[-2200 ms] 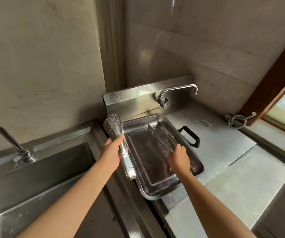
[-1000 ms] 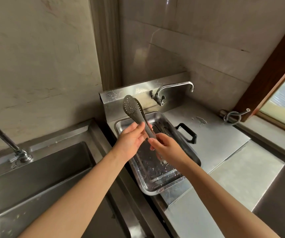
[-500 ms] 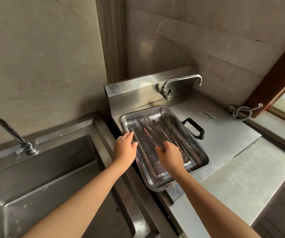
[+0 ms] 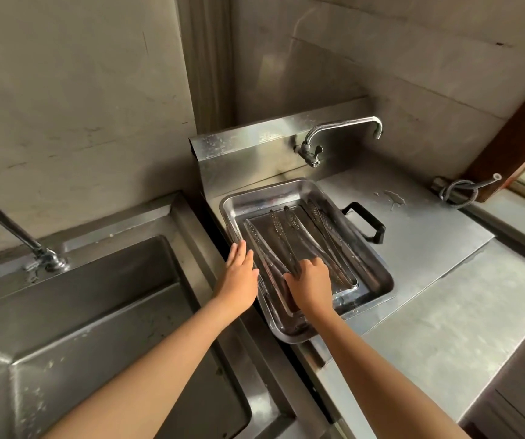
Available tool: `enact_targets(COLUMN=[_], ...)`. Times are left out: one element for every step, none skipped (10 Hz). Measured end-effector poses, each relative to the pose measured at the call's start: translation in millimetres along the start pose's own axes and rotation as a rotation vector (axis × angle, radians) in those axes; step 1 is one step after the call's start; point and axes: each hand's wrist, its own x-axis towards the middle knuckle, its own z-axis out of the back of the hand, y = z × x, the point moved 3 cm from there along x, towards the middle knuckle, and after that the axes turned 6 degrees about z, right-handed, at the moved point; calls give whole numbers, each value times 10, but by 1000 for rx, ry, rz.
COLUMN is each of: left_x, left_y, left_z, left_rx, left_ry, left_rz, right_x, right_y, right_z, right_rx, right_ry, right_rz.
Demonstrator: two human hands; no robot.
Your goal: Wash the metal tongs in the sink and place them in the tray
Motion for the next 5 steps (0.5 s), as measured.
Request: enact_targets(left_x=[-2, 6, -18, -37, -104], left_y=[8, 43, 90, 138, 133], left_z=[-8, 14, 81, 293, 543], left_rx=[41, 69, 146, 156, 183], left_ry=[-13, -5, 45, 74, 21], left_rz=[-20, -19, -36, -25, -30], right_x=[2, 12, 24, 75, 143], right_y=[15, 49, 90, 211, 426], right_z=[-4, 27, 115, 330, 524], right_rx=[-40, -102, -247, -361, -427], right_ry=[12, 44, 77, 69, 73], right_rz=[3, 1, 51, 137, 278])
